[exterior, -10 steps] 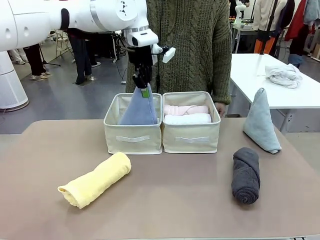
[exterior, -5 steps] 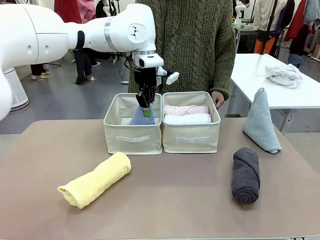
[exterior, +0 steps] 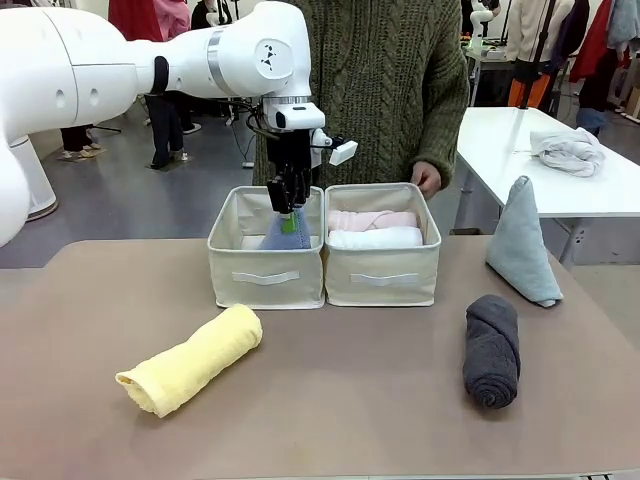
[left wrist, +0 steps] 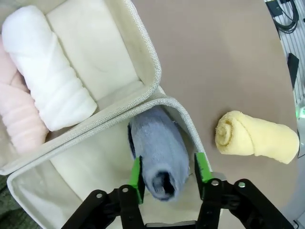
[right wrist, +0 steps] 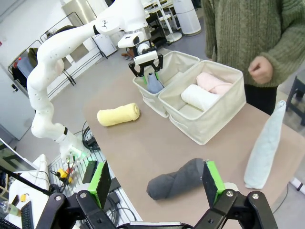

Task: Sort the towels based on their folding style.
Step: Pick up one triangle-folded towel and place it in the left Fabric basket.

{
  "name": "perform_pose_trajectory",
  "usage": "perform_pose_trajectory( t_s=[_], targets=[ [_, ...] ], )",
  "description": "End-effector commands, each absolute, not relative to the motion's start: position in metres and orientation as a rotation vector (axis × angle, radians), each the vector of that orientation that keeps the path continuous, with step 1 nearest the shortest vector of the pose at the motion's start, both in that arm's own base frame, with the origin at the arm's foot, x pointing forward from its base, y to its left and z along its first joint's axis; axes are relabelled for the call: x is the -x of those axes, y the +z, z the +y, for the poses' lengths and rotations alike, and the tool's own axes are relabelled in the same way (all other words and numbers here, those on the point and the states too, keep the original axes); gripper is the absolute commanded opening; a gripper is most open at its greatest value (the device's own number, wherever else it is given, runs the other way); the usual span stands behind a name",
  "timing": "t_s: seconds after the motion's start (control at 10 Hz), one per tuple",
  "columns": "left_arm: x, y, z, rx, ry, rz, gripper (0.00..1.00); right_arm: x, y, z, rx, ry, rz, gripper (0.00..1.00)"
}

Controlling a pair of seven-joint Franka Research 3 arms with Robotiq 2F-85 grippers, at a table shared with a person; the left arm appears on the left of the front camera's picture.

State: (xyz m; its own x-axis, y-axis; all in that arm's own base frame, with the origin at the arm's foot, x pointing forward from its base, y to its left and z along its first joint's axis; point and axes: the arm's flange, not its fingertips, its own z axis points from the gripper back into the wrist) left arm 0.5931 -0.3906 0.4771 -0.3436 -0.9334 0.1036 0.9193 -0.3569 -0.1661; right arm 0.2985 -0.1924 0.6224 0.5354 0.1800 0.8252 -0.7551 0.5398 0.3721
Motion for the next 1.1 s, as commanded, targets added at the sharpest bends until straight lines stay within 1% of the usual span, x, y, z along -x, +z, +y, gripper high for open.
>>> perform_pose_trajectory(
  t_s=[0.0, 0.1, 0.3, 0.4, 0.5, 0.7, 0.8, 0.9, 1.0],
  targets=[
    [-0.601, 0.484, -0.395, 0.219, -1.947, 0.103, 0.94, -0.299, 0.622, -0.192, -0.821, 0.641, -0.826, 1.0],
    [-0.6, 0.486, -0.394, 0.22, -1.945, 0.101, 1.0, -0.299, 0.622, -0.192, -0.821, 0.641, -0.826, 1.0],
    [-0.596, 0.508, -0.379, 0.197, -1.916, 0.052, 1.0, -0.299, 0.622, -0.192, -0.821, 0.641, -0.826, 1.0],
    [-0.586, 0.538, -0.352, 0.165, -1.882, -0.011, 0.93, -0.299, 0.622, -0.192, -0.821, 0.641, -0.826, 1.0],
    [-0.569, 0.574, -0.311, 0.151, -1.849, -0.09, 1.0, -0.299, 0.622, -0.192, -0.821, 0.641, -0.826, 1.0],
    [-0.525, 0.624, -0.223, 0.111, -1.749, -0.258, 1.0, -0.299, 0.622, -0.192, -0.821, 0.641, -0.826, 1.0],
    [-0.5, 0.635, -0.187, 0.099, -1.714, -0.323, 1.0, -0.299, 0.622, -0.192, -0.821, 0.641, -0.826, 1.0],
    [-0.485, 0.636, -0.165, 0.098, -1.681, -0.368, 1.0, -0.299, 0.622, -0.192, -0.821, 0.641, -0.826, 1.0],
    [-0.479, 0.629, -0.153, 0.112, -1.658, -0.387, 1.0, -0.299, 0.622, -0.192, -0.821, 0.641, -0.826, 1.0]
  ],
)
